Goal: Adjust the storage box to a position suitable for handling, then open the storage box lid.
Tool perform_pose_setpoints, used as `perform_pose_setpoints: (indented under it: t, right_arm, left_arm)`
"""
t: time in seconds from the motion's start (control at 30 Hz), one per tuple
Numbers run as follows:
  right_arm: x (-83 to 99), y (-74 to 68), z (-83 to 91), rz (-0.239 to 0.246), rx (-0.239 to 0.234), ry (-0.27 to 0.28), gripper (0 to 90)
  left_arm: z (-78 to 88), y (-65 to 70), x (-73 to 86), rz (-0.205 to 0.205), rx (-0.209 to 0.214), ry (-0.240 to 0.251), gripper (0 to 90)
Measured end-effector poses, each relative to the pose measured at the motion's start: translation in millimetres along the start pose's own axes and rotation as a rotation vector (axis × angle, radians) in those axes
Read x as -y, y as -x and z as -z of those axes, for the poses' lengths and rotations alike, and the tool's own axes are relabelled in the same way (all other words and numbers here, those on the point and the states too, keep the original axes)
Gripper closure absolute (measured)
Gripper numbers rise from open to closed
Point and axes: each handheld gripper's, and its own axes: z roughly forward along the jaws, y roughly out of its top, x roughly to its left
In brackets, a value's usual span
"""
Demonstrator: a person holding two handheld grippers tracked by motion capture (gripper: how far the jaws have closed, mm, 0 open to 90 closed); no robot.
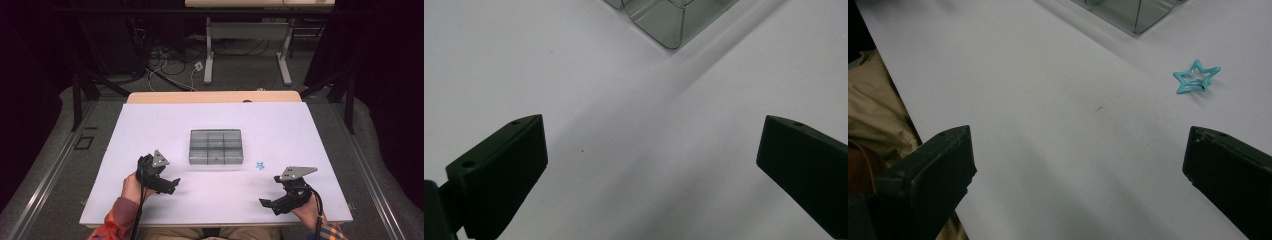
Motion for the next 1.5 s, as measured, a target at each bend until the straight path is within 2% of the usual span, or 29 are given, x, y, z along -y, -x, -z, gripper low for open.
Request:
perform_pose_setpoints:
  t: [0.27, 0.57, 0.9, 1.0, 1.2, 1.23, 1.4, 1.43, 1.5]
  right_arm:
    - [-2.1, -1.5, -2.0, 0.002, -0.008, -0.012, 0.0]
    - [-2.2, -3.2, -2.1, 0.011, -0.001, 0.003, 0.0]
    - [-5.0, -5.4, -3.8, 0.011, 0.001, -0.007, 0.0]
    - [-7.0, -5.0, -9.5, 0.020, 0.001, 0.001, 0.0]
    - [-12.6, -6.3, -15.1, 0.030, -0.011, -0.018, 0.0]
    - [-13.2, -6.9, -17.0, 0.027, -0.012, -0.004, 0.1]
    - [-20.7, -8.2, -21.1, 0.033, -0.028, -0.019, 0.1]
    - [-22.1, -8.5, -24.0, 0.030, -0.031, 0.000, 0.2]
    - [-24.0, -8.0, -26.7, 0.028, -0.040, -0.006, 0.2]
  left_arm:
    - [0.8, -0.7, 0.5, 0.001, -0.006, -0.003, 0.0]
    - [3.1, 3.3, -1.7, -0.008, -0.005, 0.000, 0.0]
    - [2.6, 1.5, -0.3, 0.006, -0.007, 0.002, 0.0]
    - [3.3, 2.4, -0.8, 0.012, -0.005, 0.005, 0.0]
    - [5.3, 2.7, -0.2, 0.009, -0.005, 0.008, 0.0]
    - [6.3, 2.9, 0.2, 0.014, -0.005, 0.010, 0.0]
    - [10.2, 4.9, 0.4, 0.031, -0.008, 0.037, 0.0]
    - [10.3, 5.4, 0.5, 0.030, -0.006, 0.042, 0.0]
    - [10.9, 8.3, 1.5, 0.035, -0.003, 0.046, 0.0]
